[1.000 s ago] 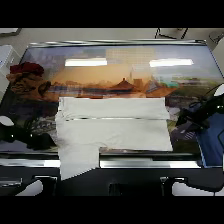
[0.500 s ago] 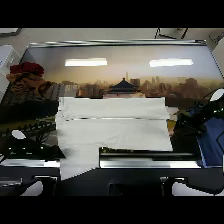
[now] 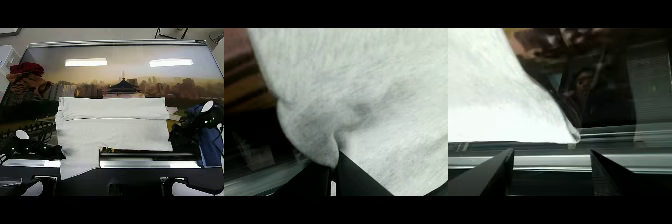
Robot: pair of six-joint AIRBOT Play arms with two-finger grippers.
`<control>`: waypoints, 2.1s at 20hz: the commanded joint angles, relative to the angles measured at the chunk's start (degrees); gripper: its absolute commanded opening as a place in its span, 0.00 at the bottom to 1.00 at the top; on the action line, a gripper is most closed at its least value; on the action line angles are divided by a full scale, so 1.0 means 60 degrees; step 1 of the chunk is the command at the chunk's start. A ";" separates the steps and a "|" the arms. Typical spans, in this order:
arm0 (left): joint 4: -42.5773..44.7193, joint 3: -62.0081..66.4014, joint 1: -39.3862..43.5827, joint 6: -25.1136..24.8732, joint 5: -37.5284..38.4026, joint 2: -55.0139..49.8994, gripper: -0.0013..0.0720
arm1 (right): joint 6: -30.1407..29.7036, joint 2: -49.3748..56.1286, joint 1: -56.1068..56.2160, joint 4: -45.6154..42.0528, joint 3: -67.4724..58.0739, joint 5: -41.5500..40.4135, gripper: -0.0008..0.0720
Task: Fold the clothes and pants, and hang the long-sleeved shirts on hangers.
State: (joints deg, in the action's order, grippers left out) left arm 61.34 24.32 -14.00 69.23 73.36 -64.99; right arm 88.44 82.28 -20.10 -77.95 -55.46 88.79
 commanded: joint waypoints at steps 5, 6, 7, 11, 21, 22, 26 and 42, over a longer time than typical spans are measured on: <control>0.0025 0.0018 0.0026 0.0062 -0.0055 0.0007 0.05 | -0.0364 0.0007 0.0011 0.0557 0.1545 -0.1260 0.79; 0.0025 0.0018 0.0026 0.0062 -0.0058 0.0007 0.05 | -0.0364 0.0007 0.0011 0.0568 0.1683 -0.1333 0.78; 0.0025 0.0018 0.0026 0.0062 -0.0058 0.0007 0.05 | -0.0372 0.0007 0.0011 0.0572 0.1789 -0.1424 0.67; 0.0029 0.0302 0.0026 0.0025 0.0178 0.0036 0.05 | -0.0576 -0.0076 0.0011 0.0758 0.1621 -0.1344 0.06; 0.0018 0.6397 0.0415 0.1155 0.0106 -0.1308 0.05 | 0.0342 0.0277 0.0015 0.1596 -0.3038 -0.0987 0.05; 0.0018 0.7053 0.0616 0.1224 0.0036 -0.1854 0.05 | 0.0404 0.0550 0.0015 0.1821 -0.3417 -0.1228 0.05; 0.0018 0.9446 0.1151 0.1738 -0.0029 -0.4073 0.05 | 0.0466 0.1872 0.0015 0.2925 -0.4441 -0.2739 0.05; -0.0382 1.1759 0.0882 0.1963 0.0222 -0.6808 0.76 | 0.0696 0.3388 0.0637 0.2503 -0.5690 -0.3238 0.90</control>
State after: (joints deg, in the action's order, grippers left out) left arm 59.51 91.88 -7.40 82.02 72.12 -105.36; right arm 93.03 103.35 -14.92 -60.53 -87.85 63.94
